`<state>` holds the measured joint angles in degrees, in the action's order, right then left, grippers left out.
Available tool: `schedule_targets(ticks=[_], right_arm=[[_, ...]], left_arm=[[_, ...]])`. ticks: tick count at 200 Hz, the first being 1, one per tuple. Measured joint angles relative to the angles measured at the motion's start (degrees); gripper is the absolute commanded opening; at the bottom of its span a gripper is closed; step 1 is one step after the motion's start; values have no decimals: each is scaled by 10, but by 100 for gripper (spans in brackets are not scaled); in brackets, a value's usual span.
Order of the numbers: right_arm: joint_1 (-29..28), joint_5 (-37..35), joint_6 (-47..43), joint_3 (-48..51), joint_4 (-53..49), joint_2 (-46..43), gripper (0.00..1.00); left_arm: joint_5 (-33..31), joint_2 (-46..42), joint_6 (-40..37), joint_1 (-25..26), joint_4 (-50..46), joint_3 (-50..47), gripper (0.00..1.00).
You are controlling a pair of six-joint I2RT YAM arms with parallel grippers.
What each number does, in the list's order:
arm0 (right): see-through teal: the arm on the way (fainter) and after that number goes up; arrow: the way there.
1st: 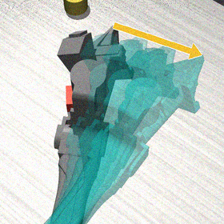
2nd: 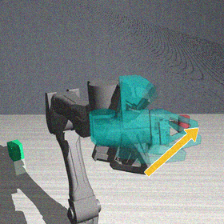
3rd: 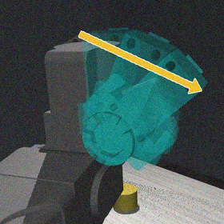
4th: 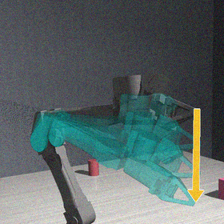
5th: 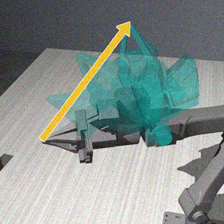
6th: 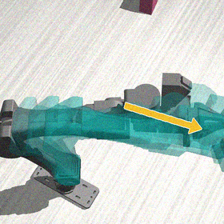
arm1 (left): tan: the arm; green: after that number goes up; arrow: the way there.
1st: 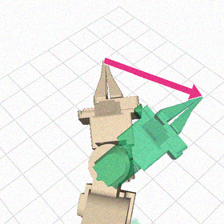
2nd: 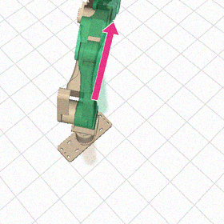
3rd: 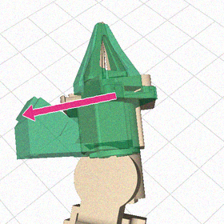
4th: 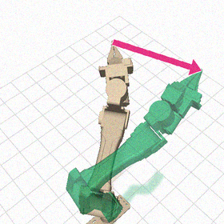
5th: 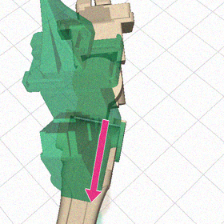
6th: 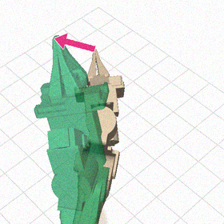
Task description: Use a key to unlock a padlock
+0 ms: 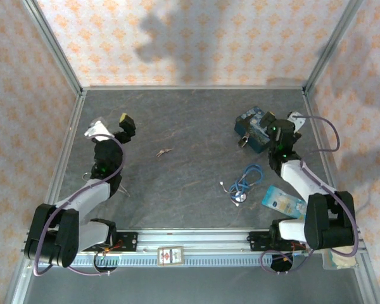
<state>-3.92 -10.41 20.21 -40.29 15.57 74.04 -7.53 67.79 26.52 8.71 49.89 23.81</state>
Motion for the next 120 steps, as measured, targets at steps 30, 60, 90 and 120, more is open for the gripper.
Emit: schedule_targets(ticks=[30, 60, 90, 120], right_arm=[[19, 50, 52, -55, -100, 44, 100], [19, 82, 80, -69, -144, 79, 99], [19, 98, 99, -72, -164, 115, 98], [19, 119, 93, -73, -160, 146, 92]], left_arm=[[59, 37, 79, 26, -28, 17, 99], [92, 46, 106, 37, -48, 28, 99], [97, 46, 115, 37, -71, 28, 99], [97, 46, 123, 37, -88, 25, 99]])
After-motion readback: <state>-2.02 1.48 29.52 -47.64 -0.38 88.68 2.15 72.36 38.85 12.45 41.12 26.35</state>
